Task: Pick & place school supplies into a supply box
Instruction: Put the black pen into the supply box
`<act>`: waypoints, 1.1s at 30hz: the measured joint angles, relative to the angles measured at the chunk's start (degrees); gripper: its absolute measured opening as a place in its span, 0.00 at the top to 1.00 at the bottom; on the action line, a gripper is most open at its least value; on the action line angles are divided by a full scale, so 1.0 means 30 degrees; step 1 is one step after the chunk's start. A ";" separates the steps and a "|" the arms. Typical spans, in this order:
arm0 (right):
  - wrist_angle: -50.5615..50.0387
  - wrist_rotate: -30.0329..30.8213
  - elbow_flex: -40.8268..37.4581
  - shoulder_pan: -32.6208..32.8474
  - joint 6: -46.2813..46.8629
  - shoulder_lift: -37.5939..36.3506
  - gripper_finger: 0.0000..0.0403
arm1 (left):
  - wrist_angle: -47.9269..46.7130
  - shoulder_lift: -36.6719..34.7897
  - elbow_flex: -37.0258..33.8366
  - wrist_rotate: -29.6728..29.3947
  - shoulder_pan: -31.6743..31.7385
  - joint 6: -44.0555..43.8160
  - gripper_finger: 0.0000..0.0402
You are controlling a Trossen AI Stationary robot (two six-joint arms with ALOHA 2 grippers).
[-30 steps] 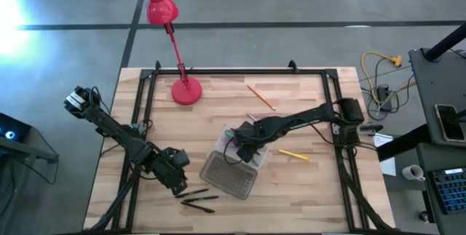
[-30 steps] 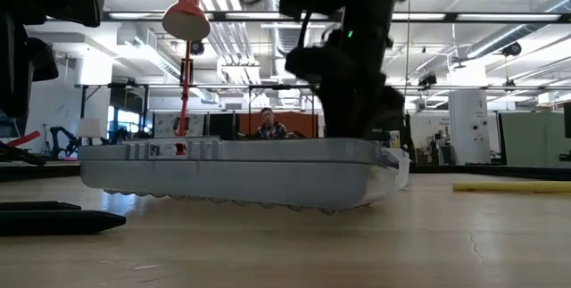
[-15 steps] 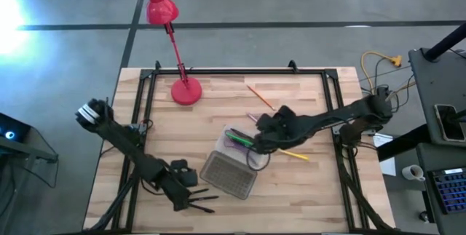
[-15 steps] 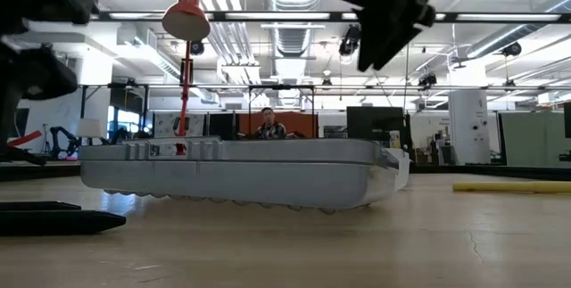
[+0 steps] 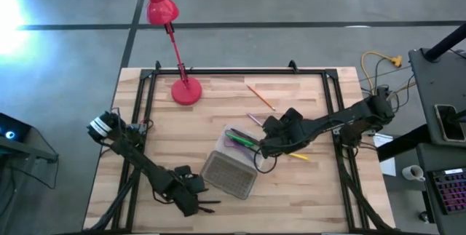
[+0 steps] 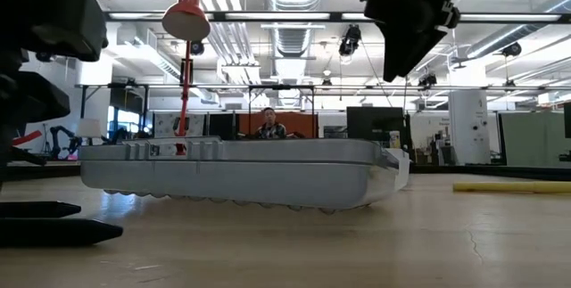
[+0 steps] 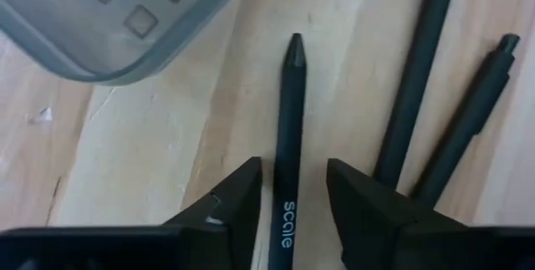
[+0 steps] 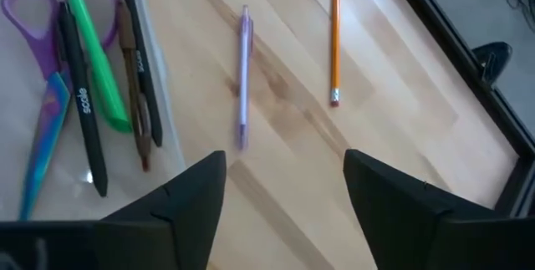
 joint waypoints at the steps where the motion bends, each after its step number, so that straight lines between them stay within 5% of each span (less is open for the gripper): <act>1: 0.0002 0.0000 -0.0080 0.0004 -0.0020 0.0000 0.42 | -0.0025 0.0009 -0.0066 -0.0040 0.0000 -0.0132 0.73; 7: -0.0054 0.0254 -0.0373 0.0007 -0.0294 -0.0013 0.43 | -0.1050 0.0046 -0.0405 0.0097 0.0102 -0.0247 0.96; 13: -0.2640 0.1582 -0.0332 0.0344 -0.0011 -0.1501 0.47 | -0.3646 -0.0985 0.0286 0.1999 0.0149 0.0070 0.98; 17: -0.4135 0.2517 -0.0615 0.0342 0.1429 -0.3367 0.50 | -0.9109 -0.2616 0.2694 0.2620 -0.0339 0.1458 0.98; 21: -0.4043 0.3771 -0.1182 0.0342 0.2571 -0.5179 0.53 | -1.3802 -0.3717 0.4622 -0.0167 0.0790 0.5600 0.98; 26: -0.3965 0.4545 -0.2163 0.0328 0.3811 -0.6298 0.56 | -1.2286 -0.4576 0.5643 -0.2361 0.4369 1.4177 0.98; 33: -0.4044 0.1978 -0.2986 0.0340 0.4216 -0.6215 0.59 | -0.6112 -0.3640 0.5647 -0.0754 0.9784 2.4042 0.96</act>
